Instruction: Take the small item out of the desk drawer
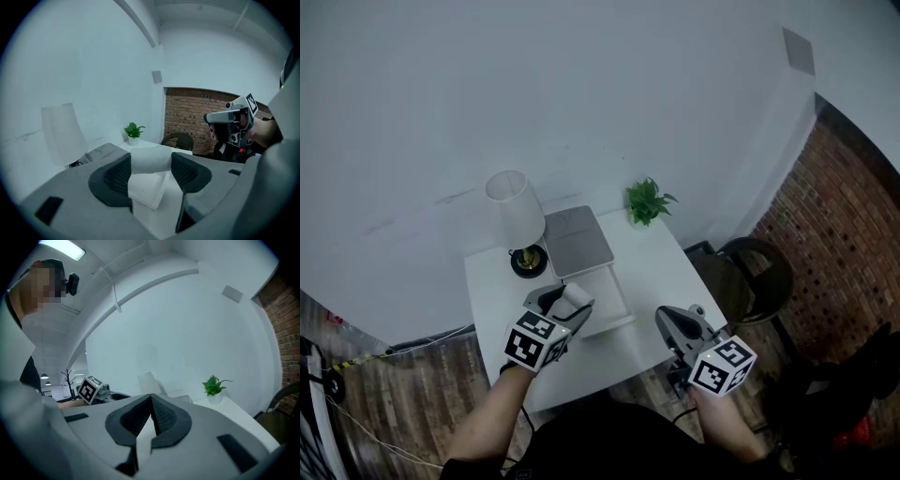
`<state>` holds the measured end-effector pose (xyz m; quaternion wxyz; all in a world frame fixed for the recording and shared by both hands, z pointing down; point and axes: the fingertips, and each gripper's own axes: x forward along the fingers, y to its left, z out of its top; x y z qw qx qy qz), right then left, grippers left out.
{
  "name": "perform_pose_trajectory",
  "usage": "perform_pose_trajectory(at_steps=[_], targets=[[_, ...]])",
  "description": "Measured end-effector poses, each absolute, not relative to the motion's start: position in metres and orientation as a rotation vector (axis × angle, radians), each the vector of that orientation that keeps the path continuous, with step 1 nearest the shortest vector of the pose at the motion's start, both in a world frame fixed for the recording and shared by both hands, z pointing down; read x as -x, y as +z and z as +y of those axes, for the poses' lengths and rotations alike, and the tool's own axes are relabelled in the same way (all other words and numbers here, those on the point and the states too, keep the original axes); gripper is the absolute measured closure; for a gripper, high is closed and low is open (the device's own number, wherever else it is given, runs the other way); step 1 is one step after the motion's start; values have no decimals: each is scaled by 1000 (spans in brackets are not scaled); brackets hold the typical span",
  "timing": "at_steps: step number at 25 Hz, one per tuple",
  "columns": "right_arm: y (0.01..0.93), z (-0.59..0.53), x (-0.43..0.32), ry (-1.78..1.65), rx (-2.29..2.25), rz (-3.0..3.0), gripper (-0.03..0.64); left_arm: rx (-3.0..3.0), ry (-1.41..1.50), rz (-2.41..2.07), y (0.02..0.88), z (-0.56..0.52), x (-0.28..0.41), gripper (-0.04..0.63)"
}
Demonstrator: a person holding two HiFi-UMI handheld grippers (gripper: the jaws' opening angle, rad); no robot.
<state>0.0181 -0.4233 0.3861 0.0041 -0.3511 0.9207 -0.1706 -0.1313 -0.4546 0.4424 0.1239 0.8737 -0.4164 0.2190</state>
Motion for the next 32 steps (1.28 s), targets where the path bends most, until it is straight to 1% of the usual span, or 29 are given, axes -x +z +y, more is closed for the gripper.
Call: perform_pose_trajectory(at_steps=[5, 10, 17, 25, 32], targets=[[356, -416, -23, -418, 1131, 2847, 618, -2579, 548, -1277, 411, -444, 142, 333], [342, -413, -29, -372, 1159, 2799, 618, -2605, 432, -1354, 379, -434, 155, 333], [324, -404, -39, -239, 1217, 2770, 618, -2599, 335, -1468, 356, -412, 174, 333], [329, -393, -56, -188, 1277, 2745, 618, -2588, 305, -1548, 356, -396, 184, 333], [339, -397, -66, -134, 1316, 2708, 618, -2547, 289, -1608, 375, -412, 192, 333]])
